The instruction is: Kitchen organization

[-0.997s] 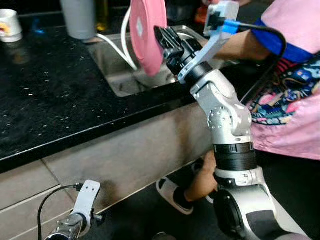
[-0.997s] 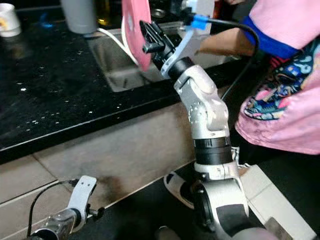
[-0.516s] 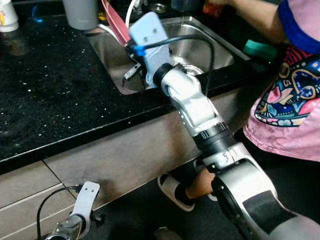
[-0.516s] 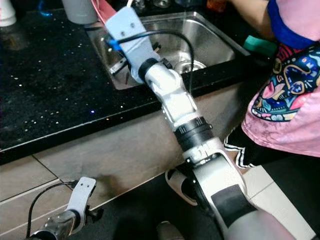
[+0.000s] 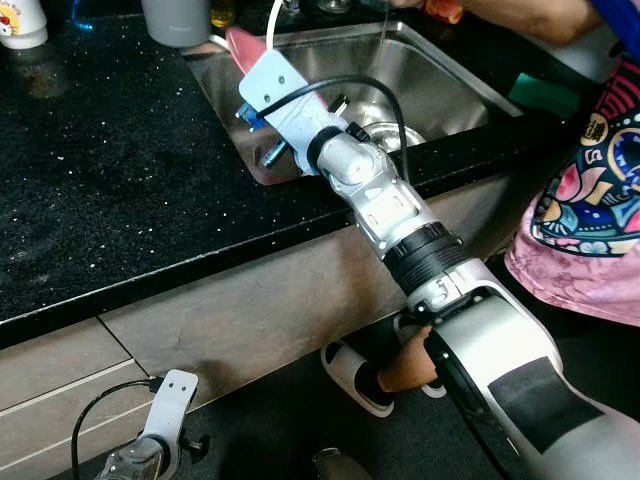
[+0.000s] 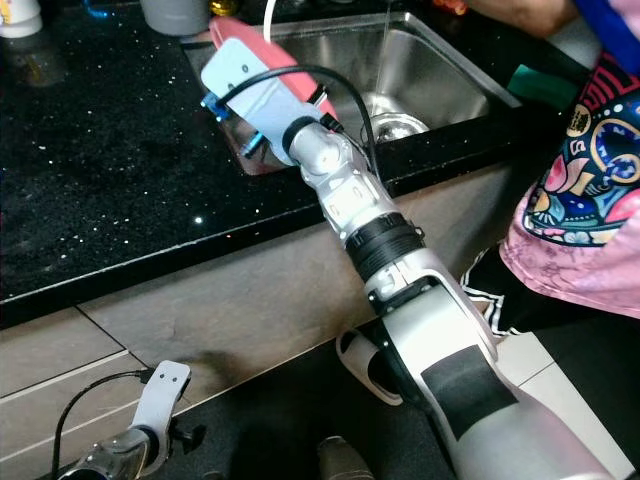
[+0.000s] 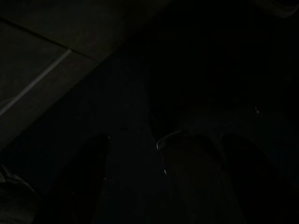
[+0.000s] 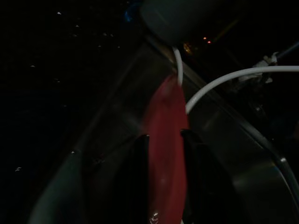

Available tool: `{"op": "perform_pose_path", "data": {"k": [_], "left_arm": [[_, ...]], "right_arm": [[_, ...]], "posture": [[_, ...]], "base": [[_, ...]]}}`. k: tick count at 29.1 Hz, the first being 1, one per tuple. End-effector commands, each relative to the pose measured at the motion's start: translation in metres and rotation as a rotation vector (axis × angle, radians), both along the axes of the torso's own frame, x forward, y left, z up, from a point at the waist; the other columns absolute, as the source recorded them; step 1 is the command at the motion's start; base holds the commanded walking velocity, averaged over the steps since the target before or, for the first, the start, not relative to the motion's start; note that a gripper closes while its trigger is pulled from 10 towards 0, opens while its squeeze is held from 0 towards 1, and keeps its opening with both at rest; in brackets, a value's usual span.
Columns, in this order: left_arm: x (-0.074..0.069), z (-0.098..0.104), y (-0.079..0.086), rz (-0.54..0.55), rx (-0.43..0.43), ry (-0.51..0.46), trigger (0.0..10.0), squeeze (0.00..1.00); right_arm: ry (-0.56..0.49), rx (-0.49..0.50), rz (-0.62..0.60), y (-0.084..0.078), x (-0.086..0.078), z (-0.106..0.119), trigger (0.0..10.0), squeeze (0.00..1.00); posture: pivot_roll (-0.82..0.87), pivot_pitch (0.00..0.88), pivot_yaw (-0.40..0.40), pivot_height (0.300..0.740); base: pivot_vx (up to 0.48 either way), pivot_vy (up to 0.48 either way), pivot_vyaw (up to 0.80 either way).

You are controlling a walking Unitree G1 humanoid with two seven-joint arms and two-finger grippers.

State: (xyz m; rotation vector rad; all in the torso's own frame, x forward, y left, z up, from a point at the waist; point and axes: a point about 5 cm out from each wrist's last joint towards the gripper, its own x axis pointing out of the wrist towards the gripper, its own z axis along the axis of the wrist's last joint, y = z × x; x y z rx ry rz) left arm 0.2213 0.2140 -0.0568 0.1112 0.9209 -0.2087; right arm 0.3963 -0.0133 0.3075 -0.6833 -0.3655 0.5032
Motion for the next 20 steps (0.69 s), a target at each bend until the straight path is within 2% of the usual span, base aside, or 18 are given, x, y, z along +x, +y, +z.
{"op": "perform_pose_path", "data": {"k": [1,2,3,4,5,6,7,8,9,10,11,12,13,15,16,17,20], "left_arm": [[-0.008,-0.005,-0.001,0.007,-0.011,0.023,10.0,0.0],[-0.008,-0.005,-0.001,0.008,-0.011,0.022,10.0,0.0],[-0.008,-0.005,-0.001,0.008,-0.009,0.022,10.0,0.0],[-0.008,-0.005,-0.001,0.008,-0.008,0.021,10.0,0.0],[-0.008,-0.005,-0.001,0.008,-0.008,0.021,10.0,0.0],[-0.007,-0.004,0.0,0.009,-0.005,0.02,10.0,0.0],[-0.007,-0.004,0.0,0.01,0.0,0.02,10.0,0.0],[-0.007,-0.004,0.0,0.01,0.0,0.02,10.0,0.0],[-0.006,-0.004,0.001,0.013,0.004,0.02,10.0,0.0],[-0.005,-0.003,0.002,0.016,0.009,0.018,10.0,0.0],[-0.004,-0.003,0.003,0.018,0.012,0.017,10.0,0.0],[-0.004,-0.002,0.003,0.019,0.016,0.017,10.0,0.0],[-0.004,-0.002,0.003,0.019,0.016,0.017,10.0,0.0],[-0.003,-0.002,0.005,0.02,0.031,0.019,10.0,0.0],[-0.003,-0.002,0.005,0.02,0.031,0.019,10.0,0.0],[-0.002,-0.001,0.007,0.014,0.053,0.027,10.0,0.0],[-0.002,-0.001,0.008,0.008,0.071,0.033,10.0,0.0]], "right_arm": [[-0.031,0.088,0.007,-0.002,-0.001,0.011,10.0,1.0],[-0.03,0.139,0.016,-0.003,-0.001,0.014,10.0,1.0],[-0.009,0.24,0.053,-0.006,-0.002,0.019,10.0,0.0],[0.004,0.306,0.078,-0.008,-0.002,0.022,10.0,0.0],[0.004,0.306,0.078,-0.008,-0.002,0.022,10.0,0.0],[0.022,0.406,0.117,-0.013,-0.004,0.027,10.0,0.0],[0.068,0.533,0.213,-0.017,-0.008,0.033,10.0,0.0],[0.068,0.533,0.213,-0.017,-0.008,0.033,10.0,0.0],[0.09,0.625,0.286,-0.021,-0.011,0.038,10.0,0.0],[0.146,0.761,0.452,-0.027,-0.02,0.042,10.0,0.0],[0.168,0.802,0.55,-0.03,-0.028,0.043,10.0,0.0],[0.186,0.829,0.633,-0.032,-0.035,0.042,10.0,0.0],[0.186,0.829,0.633,-0.032,-0.035,0.042,10.0,0.0],[0.221,0.846,0.781,-0.035,-0.052,0.036,10.0,0.0],[0.221,0.846,0.781,-0.035,-0.052,0.036,10.0,0.0],[0.262,0.862,0.89,-0.038,-0.066,0.029,10.0,0.0],[0.3,0.87,0.971,-0.04,-0.077,0.021,10.0,0.0]], "posture": [[0.04,0.249,-0.082,0.74],[0.04,0.249,-0.081,0.74],[0.04,0.247,-0.077,0.74],[0.04,0.246,-0.076,0.74],[0.04,0.246,-0.076,0.74],[0.04,0.242,-0.072,0.74],[0.04,0.237,-0.069,0.74],[0.04,0.237,-0.069,0.74],[0.04,0.231,-0.063,0.74],[0.04,0.221,-0.055,0.74],[0.04,0.217,-0.052,0.74],[0.04,0.215,-0.051,0.74],[0.04,0.215,-0.051,0.74],[0.04,0.199,-0.04,0.74],[0.04,0.199,-0.04,0.74],[0.04,0.188,-0.035,0.74],[0.04,0.178,-0.031,0.74]], "base": [[0.0,0.0,0.0],[0.0,0.0,0.0],[0.0,0.0,0.0],[0.0,0.0,0.0],[0.0,0.0,0.0],[0.0,0.0,0.0],[0.0,0.0,0.0],[0.0,0.0,0.0],[0.0,0.0,0.0],[0.0,0.0,0.0],[0.0,0.0,0.0],[0.0,0.0,0.0],[0.0,0.0,0.0],[0.0,0.0,0.0],[0.0,0.0,0.0],[0.0,0.0,0.0],[-0.252,0.0,0.0]]}}
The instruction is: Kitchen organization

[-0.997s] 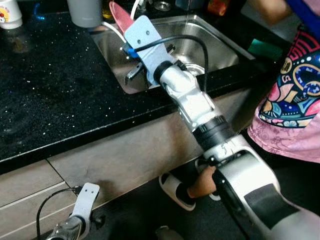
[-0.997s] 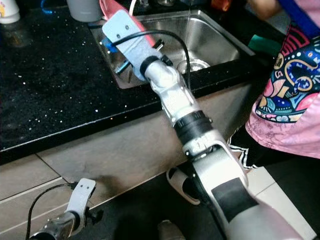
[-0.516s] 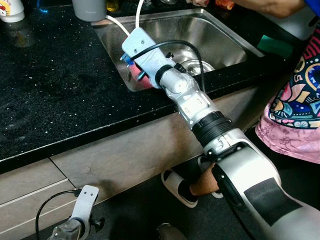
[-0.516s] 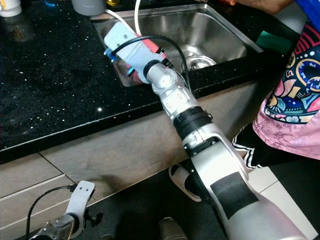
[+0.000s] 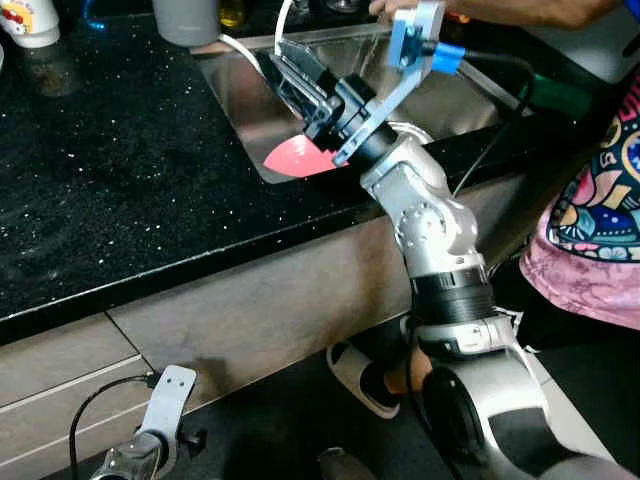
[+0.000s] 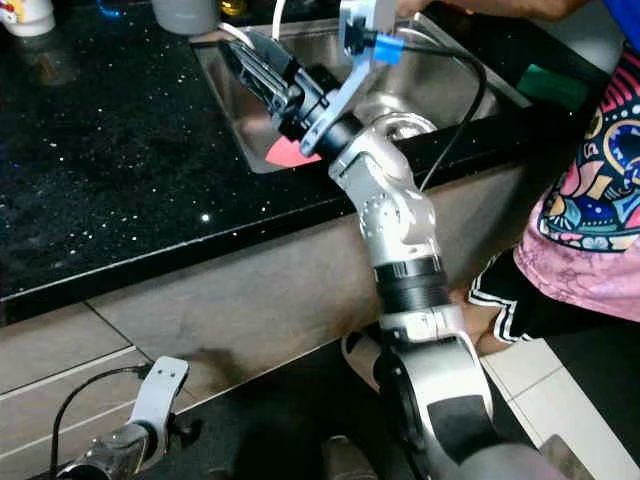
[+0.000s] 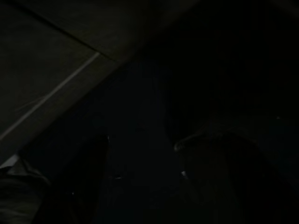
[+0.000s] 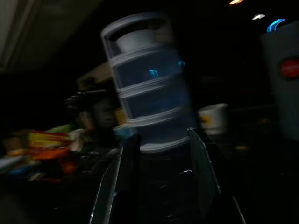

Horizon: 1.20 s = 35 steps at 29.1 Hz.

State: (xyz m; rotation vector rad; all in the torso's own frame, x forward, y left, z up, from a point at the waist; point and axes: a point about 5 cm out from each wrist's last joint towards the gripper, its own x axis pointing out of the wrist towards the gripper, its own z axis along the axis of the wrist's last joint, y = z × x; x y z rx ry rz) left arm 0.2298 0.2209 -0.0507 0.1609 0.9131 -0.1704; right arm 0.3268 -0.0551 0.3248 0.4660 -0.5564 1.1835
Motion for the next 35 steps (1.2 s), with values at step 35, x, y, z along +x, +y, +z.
{"op": "perform_pose_path", "data": {"k": [35], "left_arm": [[-0.005,-0.005,-0.002,-0.011,0.03,0.038,10.0,0.0]], "right_arm": [[0.347,-0.813,-0.209,-0.096,-0.008,-0.159,10.0,0.0]], "posture": [[0.03,0.124,-0.041,0.74]], "base": [[-0.306,0.0,0.0]]}}
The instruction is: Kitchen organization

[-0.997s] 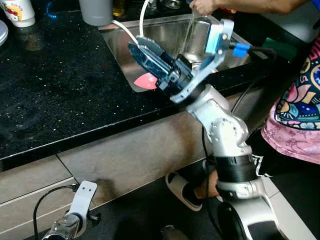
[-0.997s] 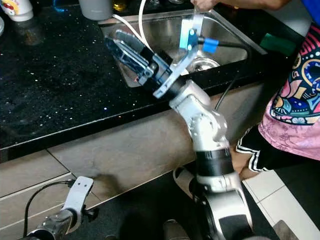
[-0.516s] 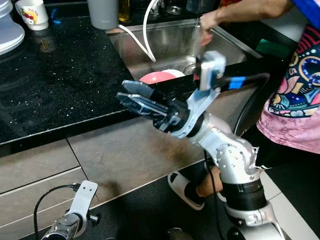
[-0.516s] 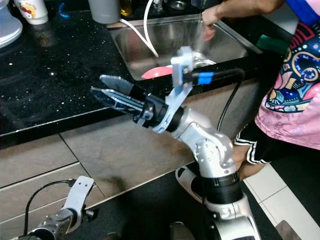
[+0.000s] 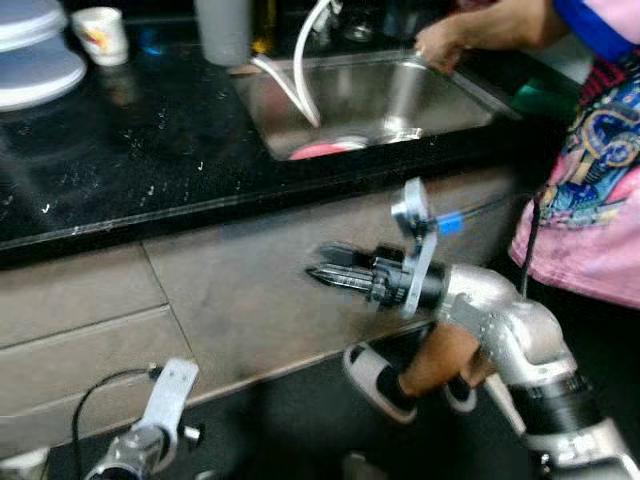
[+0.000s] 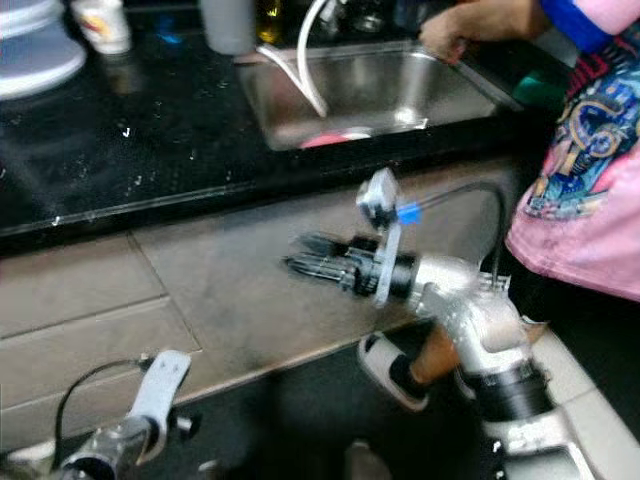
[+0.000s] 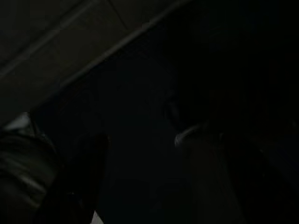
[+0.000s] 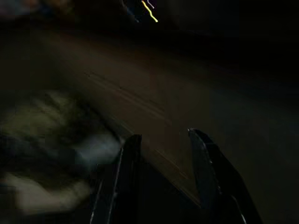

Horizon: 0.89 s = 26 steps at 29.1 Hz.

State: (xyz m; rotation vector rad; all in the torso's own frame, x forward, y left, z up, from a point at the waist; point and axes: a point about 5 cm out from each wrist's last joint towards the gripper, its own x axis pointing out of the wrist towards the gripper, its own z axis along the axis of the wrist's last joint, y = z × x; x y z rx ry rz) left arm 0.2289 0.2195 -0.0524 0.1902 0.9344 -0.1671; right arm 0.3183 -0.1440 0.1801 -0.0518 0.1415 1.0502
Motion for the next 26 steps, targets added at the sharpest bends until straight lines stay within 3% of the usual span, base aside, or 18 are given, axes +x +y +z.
{"op": "perform_pose_path", "data": {"k": [1,3,8,10,12,13,18,21,23,24,26], "left_arm": [[-0.004,-0.003,-0.001,-0.003,0.001,0.019,10.0,0.0],[-0.004,-0.003,-0.001,-0.003,0.001,0.02,10.0,0.0],[-0.004,-0.003,0.0,-0.001,0.0,0.02,10.0,0.0],[-0.004,-0.003,0.0,-0.001,0.0,0.02,10.0,0.0],[-0.005,-0.003,0.0,-0.001,0.001,0.02,10.0,0.0],[-0.005,-0.003,0.0,-0.001,0.001,0.02,10.0,0.0],[-0.005,-0.003,0.001,-0.002,0.0,0.019,10.0,0.0],[-0.005,-0.003,0.001,-0.002,-0.001,0.018,10.0,0.0],[-0.004,-0.003,0.0,-0.002,-0.008,0.015,10.0,0.0],[-0.004,-0.003,0.0,-0.002,-0.008,0.015,10.0,0.0],[-0.004,-0.003,0.0,-0.005,-0.012,0.014,10.0,0.0]], "right_arm": [[0.054,-0.121,-0.135,-0.021,0.005,-0.029,10.0,0.0],[0.077,-0.161,-0.188,-0.029,0.007,-0.039,10.0,0.0],[0.187,-0.317,-0.47,-0.07,0.005,-0.088,10.0,0.0],[0.187,-0.317,-0.47,-0.07,0.005,-0.088,10.0,0.0],[0.232,-0.413,-0.576,-0.088,-0.002,-0.112,10.0,0.0],[0.232,-0.413,-0.576,-0.088,-0.002,-0.112,10.0,0.0],[0.326,-0.589,-0.694,-0.108,-0.026,-0.154,10.0,0.0],[0.358,-0.657,-0.692,-0.11,-0.037,-0.169,10.0,0.0],[0.418,-0.79,-0.654,-0.11,-0.062,-0.196,10.0,0.0],[0.418,-0.79,-0.654,-0.11,-0.062,-0.196,10.0,0.0],[0.465,-0.858,-0.637,-0.108,-0.08,-0.213,10.0,0.0]], "posture": [[0.03,0.125,-0.041,0.74],[0.03,0.125,-0.041,0.74],[0.04,0.131,-0.041,0.74],[0.04,0.131,-0.041,0.74],[0.03,0.133,-0.041,0.74],[0.03,0.133,-0.041,0.74],[0.03,0.136,-0.038,0.74],[0.03,0.136,-0.038,0.74],[0.04,0.138,-0.043,0.74],[0.04,0.138,-0.043,0.74],[0.04,0.138,-0.043,0.74]], "base": [[-0.315,0.0,0.0],[-0.315,0.0,0.0],[-0.317,0.0,0.0],[-0.319,0.0,0.0],[-0.313,0.0,0.0],[-0.311,0.0,0.0],[-0.243,0.0,0.0],[0.0,0.0,0.0],[0.0,0.0,0.6],[0.0,0.0,0.79],[0.0,0.0,0.79]]}}
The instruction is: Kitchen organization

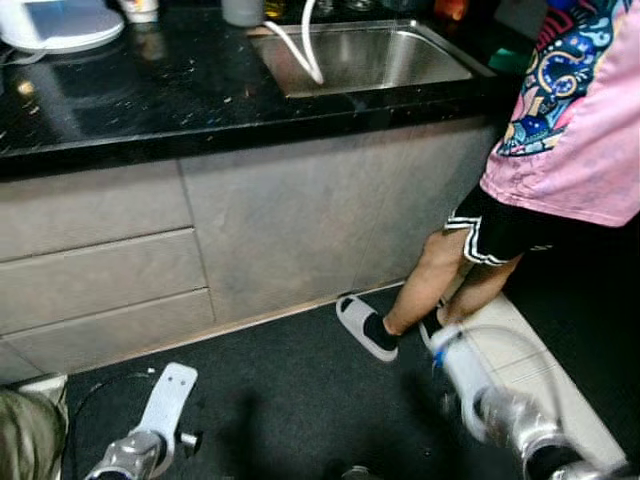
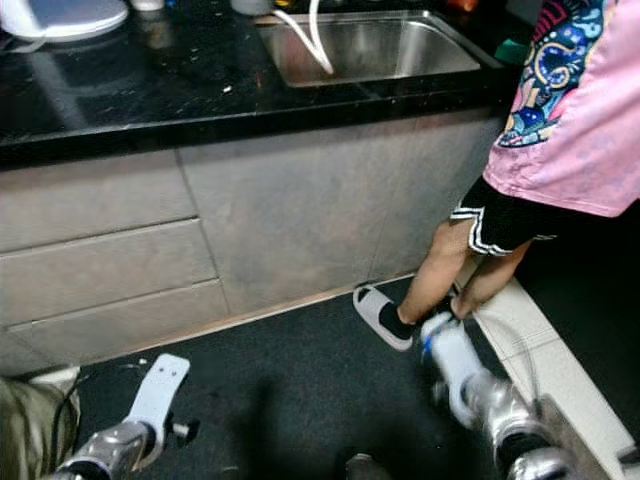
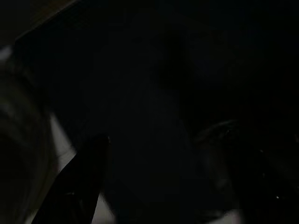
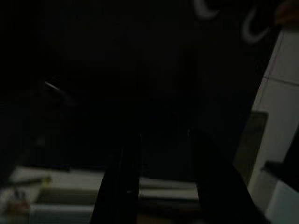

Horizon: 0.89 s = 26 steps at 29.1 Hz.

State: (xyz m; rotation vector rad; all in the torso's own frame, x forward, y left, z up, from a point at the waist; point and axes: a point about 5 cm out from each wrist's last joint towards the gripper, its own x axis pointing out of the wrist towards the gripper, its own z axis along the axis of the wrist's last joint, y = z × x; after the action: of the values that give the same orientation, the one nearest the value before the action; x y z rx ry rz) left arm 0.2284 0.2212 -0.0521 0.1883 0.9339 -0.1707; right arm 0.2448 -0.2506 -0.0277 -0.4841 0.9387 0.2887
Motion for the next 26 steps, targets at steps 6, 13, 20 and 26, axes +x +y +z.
{"op": "perform_pose_path", "data": {"k": [6,13,20,26], "left_arm": [[-0.003,-0.003,-0.003,-0.012,-0.009,0.016,10.0,0.0],[-0.003,-0.003,-0.004,-0.019,-0.006,0.024,10.0,0.0],[-0.003,-0.002,-0.002,-0.036,0.01,0.035,10.0,0.0],[-0.003,-0.002,-0.002,-0.044,0.008,0.039,10.0,0.0]], "right_arm": [[0.103,-0.061,-0.004,0.005,-0.03,-0.026,10.0,0.0],[0.137,-0.055,-0.071,0.013,-0.044,-0.038,10.0,0.0],[0.124,-0.09,-0.118,0.017,-0.048,-0.042,10.0,0.0],[0.116,-0.094,-0.154,0.017,-0.05,-0.043,10.0,0.0]], "posture": [[0.03,0.134,-0.045,0.74],[0.04,0.128,-0.048,0.74],[0.04,0.122,-0.041,0.74],[0.04,0.121,-0.035,0.74]], "base": [[0.0,0.0,0.78],[0.0,0.0,0.78],[0.0,0.0,0.22],[0.0,0.0,0.0]]}}
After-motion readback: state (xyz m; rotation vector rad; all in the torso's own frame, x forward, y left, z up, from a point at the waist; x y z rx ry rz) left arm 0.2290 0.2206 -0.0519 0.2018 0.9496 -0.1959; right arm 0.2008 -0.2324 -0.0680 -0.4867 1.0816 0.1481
